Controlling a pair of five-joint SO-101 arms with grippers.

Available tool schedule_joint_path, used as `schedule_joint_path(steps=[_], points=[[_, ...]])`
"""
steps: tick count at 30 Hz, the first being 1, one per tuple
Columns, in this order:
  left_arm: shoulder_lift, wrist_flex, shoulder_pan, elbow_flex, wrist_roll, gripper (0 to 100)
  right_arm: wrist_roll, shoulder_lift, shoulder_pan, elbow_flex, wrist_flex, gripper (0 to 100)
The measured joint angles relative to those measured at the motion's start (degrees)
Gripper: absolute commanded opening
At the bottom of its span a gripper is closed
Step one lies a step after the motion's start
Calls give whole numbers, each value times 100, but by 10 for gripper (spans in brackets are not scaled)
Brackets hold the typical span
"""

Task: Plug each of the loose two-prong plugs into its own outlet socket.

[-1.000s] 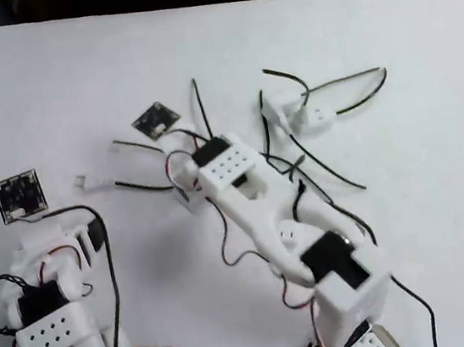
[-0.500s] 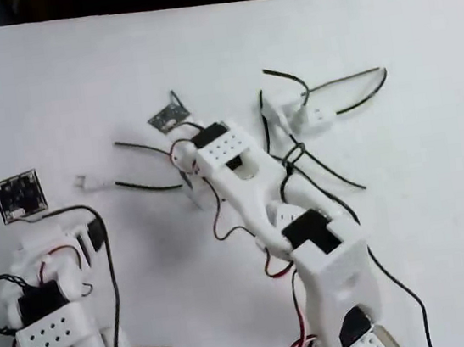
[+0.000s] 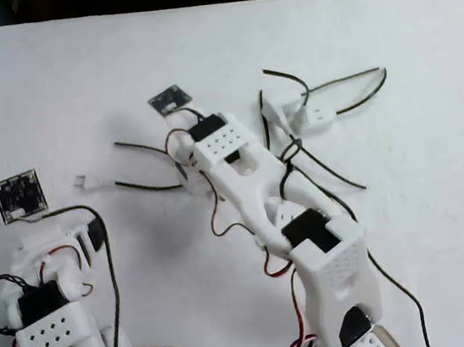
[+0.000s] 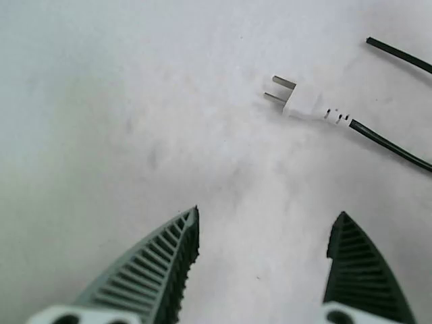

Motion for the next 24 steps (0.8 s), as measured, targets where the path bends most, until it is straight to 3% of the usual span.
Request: schedule_joint_path(steps=[12,16,24], points=[[0,0,0,0,0,305,0,316,26,-88,132,88],[0,0,0,0,0,305,0,316,26,-281,413,19],[0,0,0,0,0,305,0,316,9,-475,1196,19]])
